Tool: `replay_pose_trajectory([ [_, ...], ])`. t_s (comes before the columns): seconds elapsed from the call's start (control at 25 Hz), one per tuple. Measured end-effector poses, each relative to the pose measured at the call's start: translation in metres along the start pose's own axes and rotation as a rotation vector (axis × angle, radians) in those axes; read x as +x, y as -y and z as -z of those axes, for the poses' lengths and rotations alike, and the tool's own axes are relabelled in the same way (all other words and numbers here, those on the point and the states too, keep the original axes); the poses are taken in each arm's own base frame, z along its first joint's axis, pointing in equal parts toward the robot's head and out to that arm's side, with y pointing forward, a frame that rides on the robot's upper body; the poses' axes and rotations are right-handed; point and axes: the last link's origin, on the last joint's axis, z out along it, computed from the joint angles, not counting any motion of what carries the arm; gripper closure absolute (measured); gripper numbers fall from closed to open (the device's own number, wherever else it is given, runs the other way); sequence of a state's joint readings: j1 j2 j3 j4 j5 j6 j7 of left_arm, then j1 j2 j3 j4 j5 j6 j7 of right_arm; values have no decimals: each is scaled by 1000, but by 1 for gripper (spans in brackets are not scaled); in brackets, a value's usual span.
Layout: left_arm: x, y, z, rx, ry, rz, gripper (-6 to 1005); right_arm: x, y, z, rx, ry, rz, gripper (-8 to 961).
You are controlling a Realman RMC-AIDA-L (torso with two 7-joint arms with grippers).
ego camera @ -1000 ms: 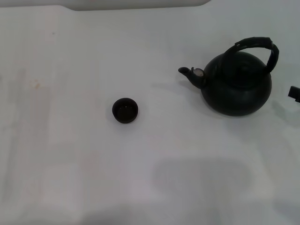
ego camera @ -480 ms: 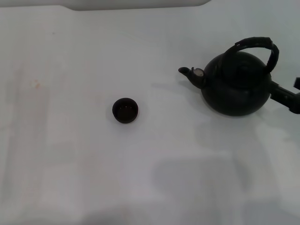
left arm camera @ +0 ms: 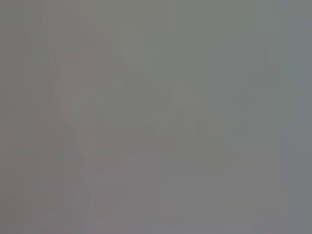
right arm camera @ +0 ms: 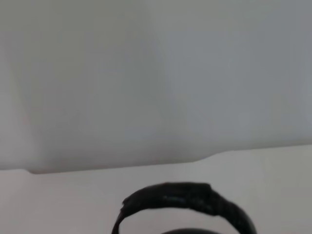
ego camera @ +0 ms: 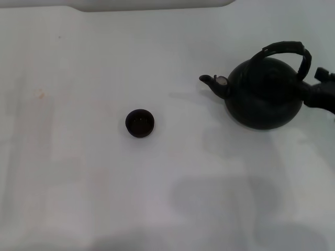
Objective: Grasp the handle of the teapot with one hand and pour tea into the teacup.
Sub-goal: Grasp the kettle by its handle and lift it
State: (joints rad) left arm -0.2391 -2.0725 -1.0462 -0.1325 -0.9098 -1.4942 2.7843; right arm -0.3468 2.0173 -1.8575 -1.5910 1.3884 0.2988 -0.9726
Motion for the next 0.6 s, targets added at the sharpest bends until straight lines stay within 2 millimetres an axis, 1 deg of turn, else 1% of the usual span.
replay_pose_trajectory([
  [0.04,0,1,0,4,-1,0,120,-1,1,-4,11,8,3,141],
  [0.28,1,4,1,19,-3,-4,119,-1,6,-8,31,12,-1,142],
  [0.6,1,4,0,19,-3,-5,118,4,8,-21,24,-14,-14,144],
])
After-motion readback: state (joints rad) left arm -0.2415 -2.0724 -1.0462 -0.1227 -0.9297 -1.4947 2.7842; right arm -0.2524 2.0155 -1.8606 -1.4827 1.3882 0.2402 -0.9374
